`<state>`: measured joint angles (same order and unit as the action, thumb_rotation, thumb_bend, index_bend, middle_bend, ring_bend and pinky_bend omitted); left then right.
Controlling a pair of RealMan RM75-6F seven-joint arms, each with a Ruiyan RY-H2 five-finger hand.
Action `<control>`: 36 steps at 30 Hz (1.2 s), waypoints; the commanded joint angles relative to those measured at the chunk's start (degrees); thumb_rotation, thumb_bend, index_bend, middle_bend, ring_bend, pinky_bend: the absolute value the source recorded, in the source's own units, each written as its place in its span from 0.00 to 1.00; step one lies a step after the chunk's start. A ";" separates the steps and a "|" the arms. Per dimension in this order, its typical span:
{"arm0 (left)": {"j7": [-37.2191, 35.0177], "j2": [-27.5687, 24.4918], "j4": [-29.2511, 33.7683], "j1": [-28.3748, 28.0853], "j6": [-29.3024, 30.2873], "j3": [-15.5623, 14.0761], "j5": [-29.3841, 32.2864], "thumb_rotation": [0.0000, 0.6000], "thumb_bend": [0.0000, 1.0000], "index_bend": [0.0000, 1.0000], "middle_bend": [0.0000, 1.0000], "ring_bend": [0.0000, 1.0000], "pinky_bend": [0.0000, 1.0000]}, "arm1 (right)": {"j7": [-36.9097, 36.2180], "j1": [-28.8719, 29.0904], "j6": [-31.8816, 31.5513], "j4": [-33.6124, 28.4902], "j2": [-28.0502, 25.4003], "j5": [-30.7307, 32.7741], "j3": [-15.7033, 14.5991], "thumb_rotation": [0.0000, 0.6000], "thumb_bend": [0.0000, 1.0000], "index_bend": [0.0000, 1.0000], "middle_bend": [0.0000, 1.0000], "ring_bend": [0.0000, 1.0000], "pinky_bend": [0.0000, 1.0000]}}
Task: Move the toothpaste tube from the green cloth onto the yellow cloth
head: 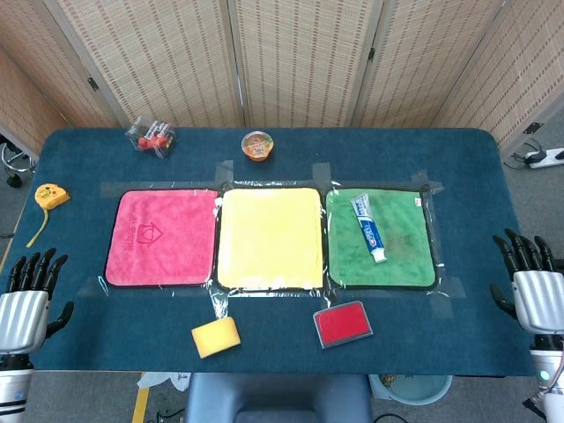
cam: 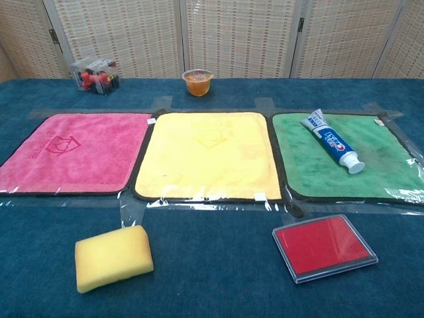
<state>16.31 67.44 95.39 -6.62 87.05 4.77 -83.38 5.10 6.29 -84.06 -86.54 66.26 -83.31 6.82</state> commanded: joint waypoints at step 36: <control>1.39 -1.47 2.09 2.47 1.97 -0.67 1.17 1.00 0.38 0.14 0.08 0.07 0.00 | -11.63 33.28 31.06 43.70 23.28 -6.29 -1.05 1.00 0.06 0.00 0.00 0.00 0.00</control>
<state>17.71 65.98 97.47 -4.15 89.01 4.10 -82.22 -4.09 37.57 -52.81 -46.93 86.78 -87.17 7.47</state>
